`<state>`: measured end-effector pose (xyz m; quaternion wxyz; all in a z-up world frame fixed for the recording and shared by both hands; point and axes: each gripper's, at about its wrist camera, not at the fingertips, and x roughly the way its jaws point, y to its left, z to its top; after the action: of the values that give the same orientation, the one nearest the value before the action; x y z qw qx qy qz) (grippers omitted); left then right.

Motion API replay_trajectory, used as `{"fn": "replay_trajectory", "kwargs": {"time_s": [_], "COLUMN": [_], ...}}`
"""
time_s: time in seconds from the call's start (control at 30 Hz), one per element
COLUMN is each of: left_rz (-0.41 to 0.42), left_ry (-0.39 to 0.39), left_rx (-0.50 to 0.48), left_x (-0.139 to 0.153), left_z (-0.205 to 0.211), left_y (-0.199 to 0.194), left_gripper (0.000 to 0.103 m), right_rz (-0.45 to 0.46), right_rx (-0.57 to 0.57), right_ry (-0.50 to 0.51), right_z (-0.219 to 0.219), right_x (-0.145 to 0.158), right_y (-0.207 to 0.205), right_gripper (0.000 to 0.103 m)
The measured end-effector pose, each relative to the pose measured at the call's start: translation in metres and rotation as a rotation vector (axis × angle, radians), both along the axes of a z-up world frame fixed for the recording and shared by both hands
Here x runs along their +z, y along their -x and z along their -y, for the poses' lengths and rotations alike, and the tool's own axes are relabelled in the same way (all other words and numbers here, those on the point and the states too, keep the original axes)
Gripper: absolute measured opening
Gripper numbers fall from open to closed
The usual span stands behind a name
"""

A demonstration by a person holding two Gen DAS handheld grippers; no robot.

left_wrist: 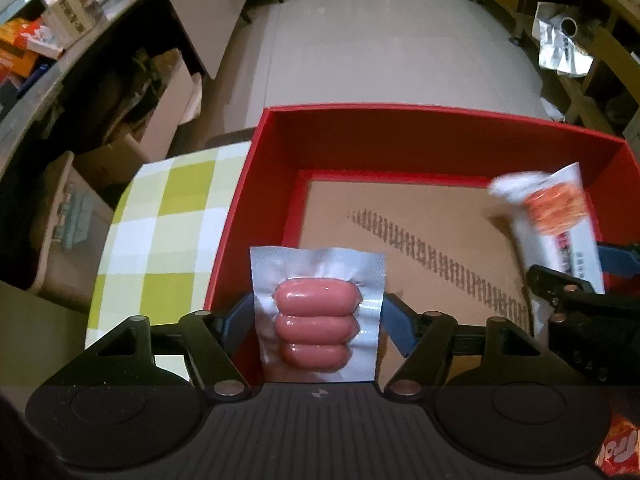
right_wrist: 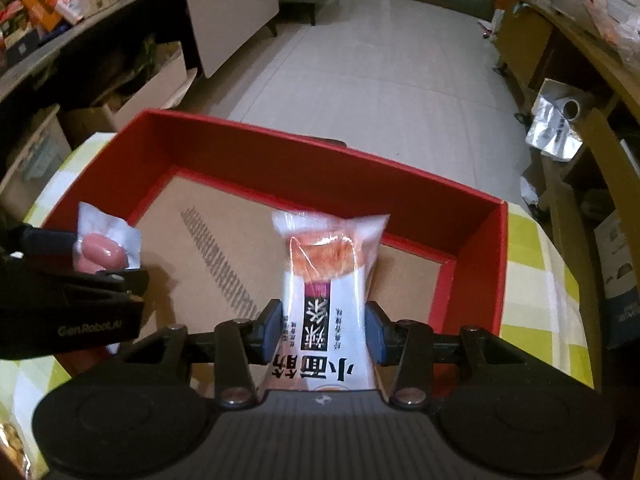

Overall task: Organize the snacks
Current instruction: 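Carry the sausage pack and spicy-strip bag into the red box and release both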

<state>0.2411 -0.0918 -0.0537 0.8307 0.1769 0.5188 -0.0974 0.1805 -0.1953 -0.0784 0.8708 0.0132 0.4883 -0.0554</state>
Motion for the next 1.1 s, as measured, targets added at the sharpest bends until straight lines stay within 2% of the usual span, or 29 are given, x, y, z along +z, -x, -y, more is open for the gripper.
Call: {"fn": "replay_trajectory", "kwargs": {"time_s": [0.17,0.5,0.87,1.1], "left_rz": [0.012,-0.045,-0.079,-0.040], "left_ry": [-0.014,-0.058,-0.018,0.020], "left_rx": [-0.027,-0.038,0.025,0.018], "left_x": [-0.001,-0.011,0.001,0.018], "left_z": [0.004,0.000,-0.011,-0.011], "left_y": [0.005,0.018,0.033,0.041], "left_gripper": [0.086,0.087,0.088,0.089], "right_rz": [-0.003,-0.037,-0.083,-0.017], "right_rx": [0.000,0.009,0.038,0.033], "right_ry": [0.012,0.045,0.054,0.060], "right_z": [-0.001,-0.001,-0.007,-0.010], "right_x": [0.001,-0.001,0.005,0.030], "right_y": [0.001,0.007,0.025,0.037], "right_gripper": [0.053,0.055,0.056,0.056]}}
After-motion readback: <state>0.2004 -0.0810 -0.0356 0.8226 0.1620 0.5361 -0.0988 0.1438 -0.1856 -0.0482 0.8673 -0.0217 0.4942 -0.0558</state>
